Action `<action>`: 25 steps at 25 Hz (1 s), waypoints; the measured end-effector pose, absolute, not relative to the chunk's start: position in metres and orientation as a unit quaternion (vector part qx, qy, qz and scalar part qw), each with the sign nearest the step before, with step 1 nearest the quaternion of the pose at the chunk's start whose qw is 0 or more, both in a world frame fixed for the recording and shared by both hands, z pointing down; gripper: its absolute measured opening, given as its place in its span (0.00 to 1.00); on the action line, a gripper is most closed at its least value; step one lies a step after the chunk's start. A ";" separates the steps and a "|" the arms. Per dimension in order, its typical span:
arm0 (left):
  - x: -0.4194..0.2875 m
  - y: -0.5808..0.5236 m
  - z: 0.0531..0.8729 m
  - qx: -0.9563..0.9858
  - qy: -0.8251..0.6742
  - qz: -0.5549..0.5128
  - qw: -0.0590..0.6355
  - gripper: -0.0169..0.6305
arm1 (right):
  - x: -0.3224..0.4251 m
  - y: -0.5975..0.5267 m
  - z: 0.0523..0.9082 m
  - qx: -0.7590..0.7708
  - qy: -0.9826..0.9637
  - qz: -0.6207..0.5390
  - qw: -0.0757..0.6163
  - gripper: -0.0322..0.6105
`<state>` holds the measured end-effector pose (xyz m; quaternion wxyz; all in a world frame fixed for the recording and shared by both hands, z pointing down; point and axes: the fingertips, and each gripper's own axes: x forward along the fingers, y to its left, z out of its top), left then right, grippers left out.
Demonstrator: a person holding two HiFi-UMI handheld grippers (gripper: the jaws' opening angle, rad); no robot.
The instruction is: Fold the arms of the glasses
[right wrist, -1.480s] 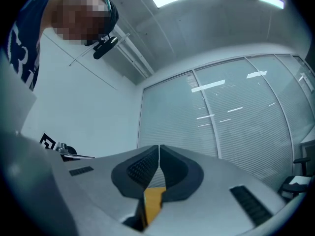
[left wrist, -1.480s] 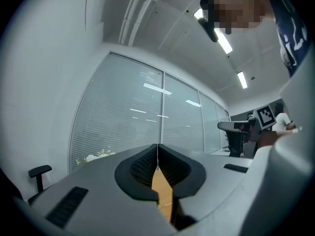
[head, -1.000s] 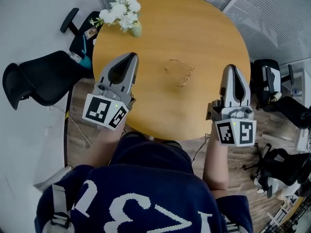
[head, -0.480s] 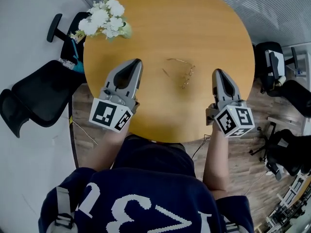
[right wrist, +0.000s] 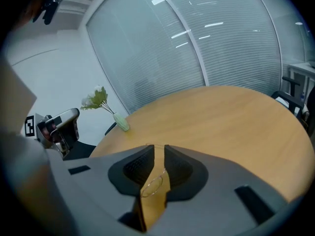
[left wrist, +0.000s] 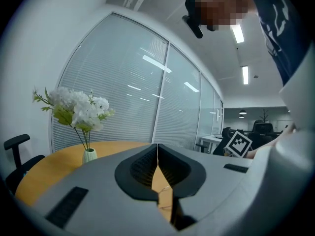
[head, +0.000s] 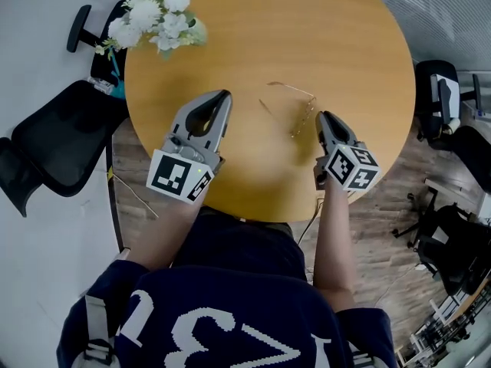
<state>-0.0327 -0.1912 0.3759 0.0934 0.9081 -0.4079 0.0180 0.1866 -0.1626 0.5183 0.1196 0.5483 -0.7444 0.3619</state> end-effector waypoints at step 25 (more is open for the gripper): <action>-0.026 -0.187 0.413 0.909 -0.395 0.056 0.124 0.05 | 0.165 -0.153 0.576 0.418 -0.661 0.621 -0.040 0.10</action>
